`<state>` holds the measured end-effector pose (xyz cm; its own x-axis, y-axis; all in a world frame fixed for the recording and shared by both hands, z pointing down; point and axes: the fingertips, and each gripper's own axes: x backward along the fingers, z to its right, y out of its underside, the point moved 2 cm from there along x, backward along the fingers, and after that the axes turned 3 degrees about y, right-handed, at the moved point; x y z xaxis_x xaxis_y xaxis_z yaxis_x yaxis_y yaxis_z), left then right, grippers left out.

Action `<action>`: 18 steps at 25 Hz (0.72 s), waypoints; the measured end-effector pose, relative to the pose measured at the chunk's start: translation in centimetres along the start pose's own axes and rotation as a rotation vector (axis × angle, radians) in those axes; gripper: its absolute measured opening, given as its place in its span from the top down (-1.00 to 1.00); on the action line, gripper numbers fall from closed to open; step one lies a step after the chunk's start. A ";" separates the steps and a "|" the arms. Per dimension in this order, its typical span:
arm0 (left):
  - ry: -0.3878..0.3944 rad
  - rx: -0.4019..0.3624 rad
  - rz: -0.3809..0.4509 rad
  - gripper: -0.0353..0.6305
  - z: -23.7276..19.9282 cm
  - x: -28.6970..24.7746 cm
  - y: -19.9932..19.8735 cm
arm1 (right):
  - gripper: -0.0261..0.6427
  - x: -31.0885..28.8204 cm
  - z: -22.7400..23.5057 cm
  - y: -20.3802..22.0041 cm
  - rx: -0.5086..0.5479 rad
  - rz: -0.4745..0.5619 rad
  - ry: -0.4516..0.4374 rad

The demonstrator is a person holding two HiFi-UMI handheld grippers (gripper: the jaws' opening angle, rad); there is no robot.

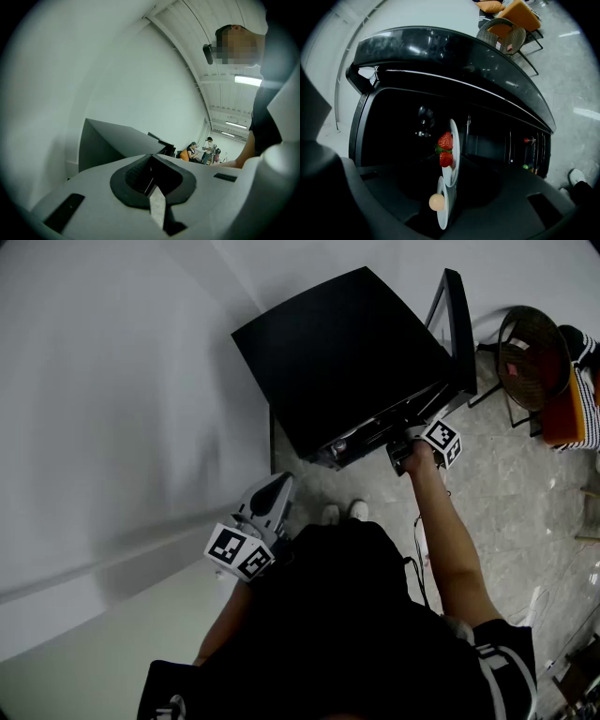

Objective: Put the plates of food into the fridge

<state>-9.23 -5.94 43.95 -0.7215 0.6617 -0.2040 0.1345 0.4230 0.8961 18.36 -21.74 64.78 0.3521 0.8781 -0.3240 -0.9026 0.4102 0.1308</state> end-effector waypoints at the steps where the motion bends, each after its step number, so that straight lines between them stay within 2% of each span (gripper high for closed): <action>1: 0.007 -0.005 0.003 0.82 0.1 -0.1 -0.1 | 0.53 0.2 0.2 0.0 -0.001 0.008 0.007; 8: 0.025 -0.006 0.012 0.82 0.5 0.0 -0.2 | 0.50 1.7 0.6 0.2 0.036 0.003 0.048; 11: 0.028 -0.001 0.017 0.82 0.7 0.5 -0.1 | 0.50 2.8 0.4 0.8 0.102 -0.011 0.047; 15: 0.040 -0.003 0.025 0.82 0.8 0.8 -0.2 | 0.50 4.5 -1.0 1.9 0.239 -0.010 -0.003; 18: 0.053 0.001 0.031 0.82 0.8 0.9 -0.1 | 0.50 5.9 -2.2 3.0 0.293 -0.003 -0.040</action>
<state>-9.40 -4.87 43.33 -0.7517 0.6411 -0.1547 0.1585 0.4033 0.9012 17.17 -15.88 61.22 0.3690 0.8836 -0.2882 -0.7935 0.4610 0.3972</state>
